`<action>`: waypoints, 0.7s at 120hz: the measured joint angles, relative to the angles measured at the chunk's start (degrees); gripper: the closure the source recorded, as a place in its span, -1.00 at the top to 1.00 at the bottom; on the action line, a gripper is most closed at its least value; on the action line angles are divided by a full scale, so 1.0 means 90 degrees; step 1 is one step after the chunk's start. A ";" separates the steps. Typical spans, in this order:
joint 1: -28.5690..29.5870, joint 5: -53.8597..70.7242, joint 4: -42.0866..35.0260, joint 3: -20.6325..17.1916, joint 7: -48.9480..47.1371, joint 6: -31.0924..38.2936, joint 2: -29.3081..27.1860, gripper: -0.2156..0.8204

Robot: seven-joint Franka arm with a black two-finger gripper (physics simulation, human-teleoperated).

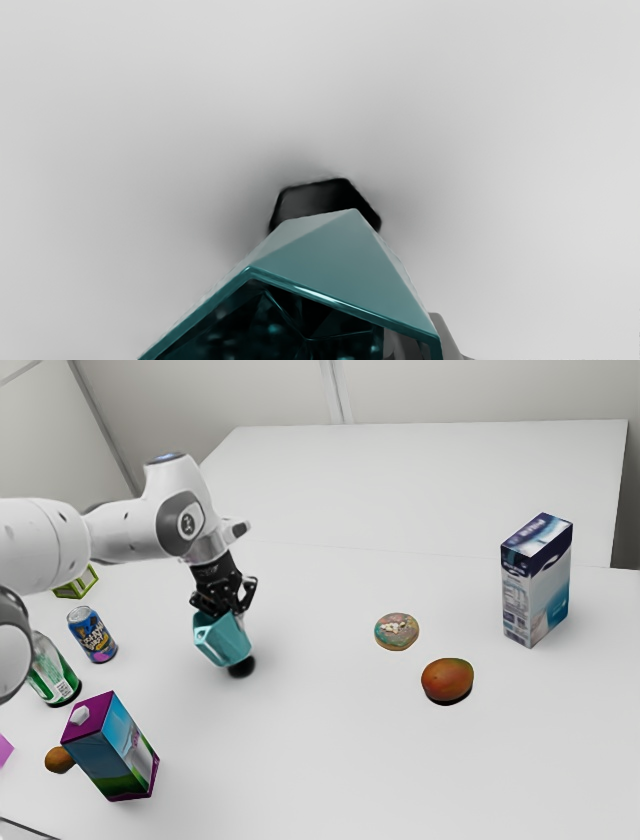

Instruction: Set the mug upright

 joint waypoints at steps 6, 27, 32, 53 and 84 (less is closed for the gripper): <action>-0.0125 0.0009 -0.0151 0.0081 -0.0215 0.0056 -0.0091 -0.92; -0.0462 0.0318 -0.0555 0.0224 -0.0961 0.0149 -0.0392 -0.92; -0.0524 0.0422 -0.0616 0.0255 -0.1133 0.0155 -0.0421 -0.92; -0.0723 0.0942 -0.0785 0.0288 -0.1863 0.0205 -0.0508 -0.93; -0.0832 0.1182 -0.1155 0.0290 -0.2830 0.0419 -0.0579 -0.93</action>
